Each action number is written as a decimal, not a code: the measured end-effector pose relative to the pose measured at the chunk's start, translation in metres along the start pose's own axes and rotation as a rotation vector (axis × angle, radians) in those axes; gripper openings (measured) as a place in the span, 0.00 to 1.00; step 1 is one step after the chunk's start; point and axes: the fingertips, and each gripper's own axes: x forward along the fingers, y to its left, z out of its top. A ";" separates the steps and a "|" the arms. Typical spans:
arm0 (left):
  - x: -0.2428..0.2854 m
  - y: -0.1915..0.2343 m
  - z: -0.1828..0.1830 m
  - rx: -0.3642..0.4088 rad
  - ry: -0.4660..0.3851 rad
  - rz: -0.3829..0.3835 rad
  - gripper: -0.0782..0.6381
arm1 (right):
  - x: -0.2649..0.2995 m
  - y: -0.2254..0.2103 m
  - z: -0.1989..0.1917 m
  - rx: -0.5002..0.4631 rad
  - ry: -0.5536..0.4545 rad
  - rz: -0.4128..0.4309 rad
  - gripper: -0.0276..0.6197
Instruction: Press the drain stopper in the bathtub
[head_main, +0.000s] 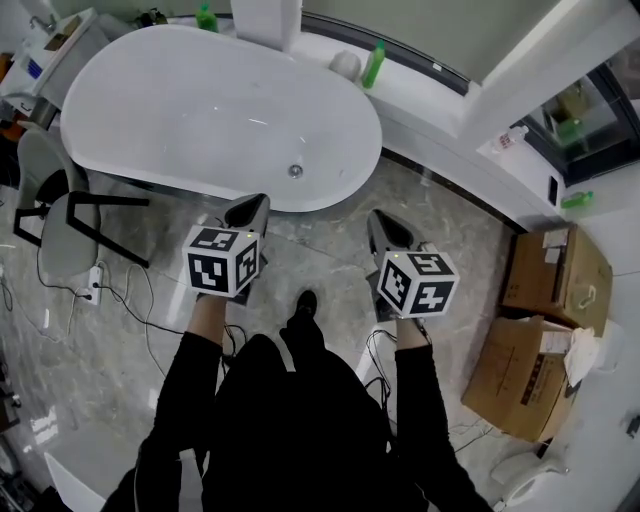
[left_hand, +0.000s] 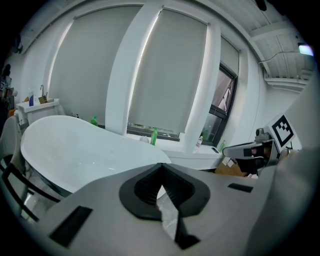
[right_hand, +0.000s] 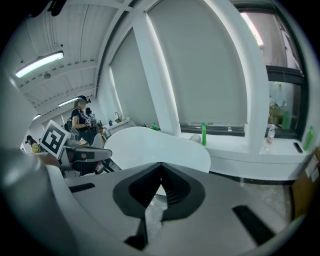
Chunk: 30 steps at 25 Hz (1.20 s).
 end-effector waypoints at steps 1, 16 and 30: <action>0.004 -0.001 0.003 0.001 0.001 0.005 0.12 | 0.003 -0.003 0.004 -0.007 0.000 0.007 0.05; 0.069 0.007 0.029 0.036 0.061 0.041 0.12 | 0.050 -0.042 0.035 -0.019 0.020 0.035 0.05; 0.182 0.070 0.041 0.029 0.170 -0.010 0.12 | 0.167 -0.062 0.065 -0.049 0.116 0.040 0.05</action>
